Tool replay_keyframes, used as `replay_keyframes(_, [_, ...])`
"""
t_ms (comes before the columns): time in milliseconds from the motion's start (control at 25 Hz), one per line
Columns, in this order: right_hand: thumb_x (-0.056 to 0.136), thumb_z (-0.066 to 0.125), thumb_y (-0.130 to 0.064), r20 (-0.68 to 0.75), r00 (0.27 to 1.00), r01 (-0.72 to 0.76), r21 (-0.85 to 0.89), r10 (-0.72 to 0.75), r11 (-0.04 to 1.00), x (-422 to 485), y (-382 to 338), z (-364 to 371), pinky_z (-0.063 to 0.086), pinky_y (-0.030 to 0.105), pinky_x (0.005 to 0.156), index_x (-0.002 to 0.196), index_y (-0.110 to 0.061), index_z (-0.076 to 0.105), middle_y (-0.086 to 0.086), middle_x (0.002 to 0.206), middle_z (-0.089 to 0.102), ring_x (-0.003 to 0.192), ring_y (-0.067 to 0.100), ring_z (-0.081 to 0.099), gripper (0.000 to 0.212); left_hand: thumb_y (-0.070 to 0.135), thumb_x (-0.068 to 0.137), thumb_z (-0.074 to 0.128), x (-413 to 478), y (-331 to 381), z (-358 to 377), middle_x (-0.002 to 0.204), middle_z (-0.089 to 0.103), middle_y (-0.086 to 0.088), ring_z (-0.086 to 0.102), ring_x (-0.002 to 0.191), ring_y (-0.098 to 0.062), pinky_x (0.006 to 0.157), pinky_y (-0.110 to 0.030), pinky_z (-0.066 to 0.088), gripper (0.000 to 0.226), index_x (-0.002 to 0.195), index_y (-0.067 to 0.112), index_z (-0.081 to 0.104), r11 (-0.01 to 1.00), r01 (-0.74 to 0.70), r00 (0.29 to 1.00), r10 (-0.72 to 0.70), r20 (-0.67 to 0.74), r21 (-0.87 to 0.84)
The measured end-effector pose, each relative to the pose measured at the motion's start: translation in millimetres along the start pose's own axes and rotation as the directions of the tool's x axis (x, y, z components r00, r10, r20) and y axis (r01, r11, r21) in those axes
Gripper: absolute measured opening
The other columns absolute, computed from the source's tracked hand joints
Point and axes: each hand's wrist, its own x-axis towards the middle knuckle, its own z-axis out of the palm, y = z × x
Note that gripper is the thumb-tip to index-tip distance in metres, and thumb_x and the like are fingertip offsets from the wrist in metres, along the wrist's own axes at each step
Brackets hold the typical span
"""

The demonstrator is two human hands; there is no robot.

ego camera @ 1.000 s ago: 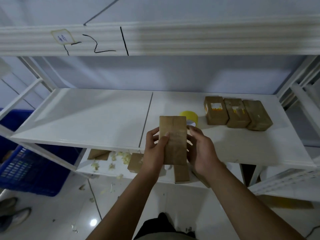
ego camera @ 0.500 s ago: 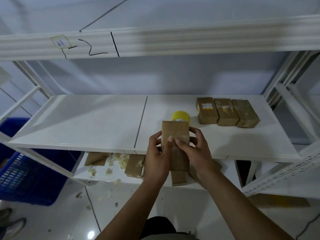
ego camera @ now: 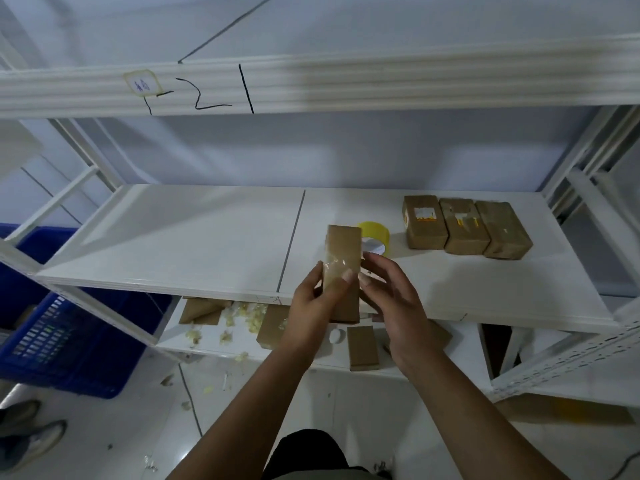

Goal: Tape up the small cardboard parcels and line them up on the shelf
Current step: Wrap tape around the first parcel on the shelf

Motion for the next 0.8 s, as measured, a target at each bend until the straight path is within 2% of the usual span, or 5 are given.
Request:
replay_keyframes(80, [0.094,0.072,-0.034,0.029,1.000,0.002,-0.018,-0.001,1.000,4,-1,9,0.054,0.031,0.101,0.134,-0.041,0.066,-0.017,0.132,0.070,0.127,0.007,0.063,0.041,0.050,0.098,0.066,2,10,-14,0.125,0.077,-0.013,0.073,0.118,-0.033,0.088,-0.041,0.063,0.046,0.132,0.020,0.072,0.950,0.135,0.991,-0.126,0.050,-0.280])
replay_keyframes(200, [0.091,0.075,-0.038,0.168,0.983,-0.067,-0.016,0.069,0.998,8,3,31,0.060,0.030,0.094,0.134,-0.052,0.061,-0.014,0.133,0.070,0.125,0.012,0.067,0.047,0.053,0.108,0.044,7,17,-44,0.136,0.072,-0.014,0.069,0.126,-0.032,0.099,-0.044,0.060,0.051,0.144,0.021,0.063,0.918,0.132,0.991,-0.121,0.053,-0.373])
replay_keyframes(320, [0.086,0.076,-0.031,0.283,0.955,-0.084,-0.034,0.090,0.996,11,13,64,0.061,0.035,0.094,0.140,-0.051,0.056,-0.006,0.135,0.071,0.124,0.019,0.069,0.061,0.058,0.110,0.031,10,22,-77,0.129,0.075,-0.012,0.073,0.120,-0.030,0.099,-0.047,0.058,0.055,0.141,0.027,0.064,0.957,0.090,0.994,-0.104,-0.036,-0.274])
replay_keyframes(480, [0.081,0.082,-0.035,0.272,0.961,-0.030,-0.087,0.052,0.996,19,20,122,0.057,0.052,0.103,0.148,-0.048,0.048,-0.006,0.142,0.066,0.126,0.022,0.068,0.076,0.051,0.110,0.041,16,31,-138,0.114,0.080,-0.001,0.079,0.102,-0.021,0.085,-0.041,0.065,0.040,0.129,0.027,0.068,1.000,-0.025,0.952,0.019,-0.305,-0.016])
replay_keyframes(800, [0.078,0.081,-0.050,0.240,0.968,-0.038,-0.137,0.070,0.990,42,35,234,0.060,0.045,0.101,0.144,-0.054,0.049,-0.017,0.141,0.064,0.124,0.015,0.068,0.074,0.023,0.110,0.054,36,35,-257,0.132,0.074,0.006,0.073,0.118,-0.021,0.093,-0.037,0.064,0.035,0.143,0.029,0.063,0.995,-0.099,0.972,0.094,-0.218,-0.013])
